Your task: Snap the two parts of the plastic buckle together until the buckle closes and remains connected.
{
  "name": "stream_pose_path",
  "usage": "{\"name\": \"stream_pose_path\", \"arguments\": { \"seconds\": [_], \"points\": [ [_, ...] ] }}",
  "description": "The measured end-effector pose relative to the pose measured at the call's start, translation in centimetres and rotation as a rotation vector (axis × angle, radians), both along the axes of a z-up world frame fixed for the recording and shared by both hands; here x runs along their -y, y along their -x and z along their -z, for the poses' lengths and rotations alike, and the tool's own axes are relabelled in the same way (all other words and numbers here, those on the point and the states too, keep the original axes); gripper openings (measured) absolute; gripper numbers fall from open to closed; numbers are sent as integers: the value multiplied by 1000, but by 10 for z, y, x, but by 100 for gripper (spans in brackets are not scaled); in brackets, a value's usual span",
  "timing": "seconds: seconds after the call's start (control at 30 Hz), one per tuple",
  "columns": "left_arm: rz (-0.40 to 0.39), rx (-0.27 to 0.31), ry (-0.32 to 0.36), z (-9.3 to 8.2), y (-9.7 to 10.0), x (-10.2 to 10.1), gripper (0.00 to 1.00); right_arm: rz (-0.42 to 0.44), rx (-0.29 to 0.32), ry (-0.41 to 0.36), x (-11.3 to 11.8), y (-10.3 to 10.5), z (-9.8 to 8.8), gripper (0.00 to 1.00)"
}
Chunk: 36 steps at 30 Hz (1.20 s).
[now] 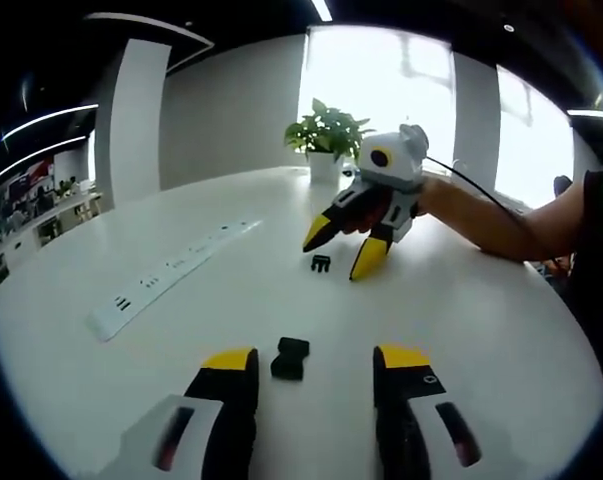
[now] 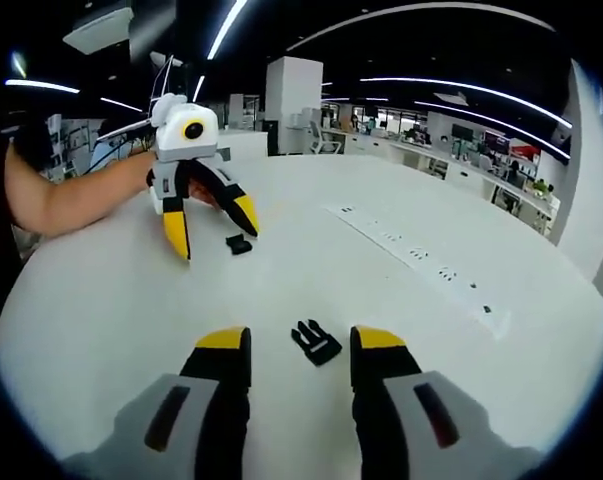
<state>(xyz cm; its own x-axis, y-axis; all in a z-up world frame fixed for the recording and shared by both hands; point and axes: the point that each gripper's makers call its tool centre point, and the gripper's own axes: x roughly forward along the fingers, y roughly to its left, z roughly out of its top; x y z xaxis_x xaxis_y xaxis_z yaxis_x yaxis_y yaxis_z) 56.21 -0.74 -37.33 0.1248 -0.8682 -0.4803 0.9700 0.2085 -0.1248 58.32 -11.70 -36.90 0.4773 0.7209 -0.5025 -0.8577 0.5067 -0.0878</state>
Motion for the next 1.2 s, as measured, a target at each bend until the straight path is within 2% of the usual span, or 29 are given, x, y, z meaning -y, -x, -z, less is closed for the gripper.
{"name": "stream_pose_path", "arguments": {
  "seconds": [0.4, 0.57, 0.77, 0.9, 1.0, 1.2],
  "points": [
    [-3, -3, -1, 1, 0, 0, 44, -14, -21, -3, 2, 4, 3, 37],
    [-2, -1, -5, 2, 0, 0, 44, -33, -48, -11, 0, 9, 4, 28],
    [-4, 0, -4, 1, 1, 0, 44, -30, -51, -13, 0, 10, 4, 28],
    [-17, 8, -7, 2, -2, -2, 41, -30, -52, -15, 0, 9, 4, 28],
    [-27, 3, 3, 1, -4, -3, 38, -42, -68, -23, 0, 12, 5, 23],
    [-24, 5, 0, 1, -4, -2, 37, -33, -67, -26, -1, 9, 5, 24]
  ]
}}
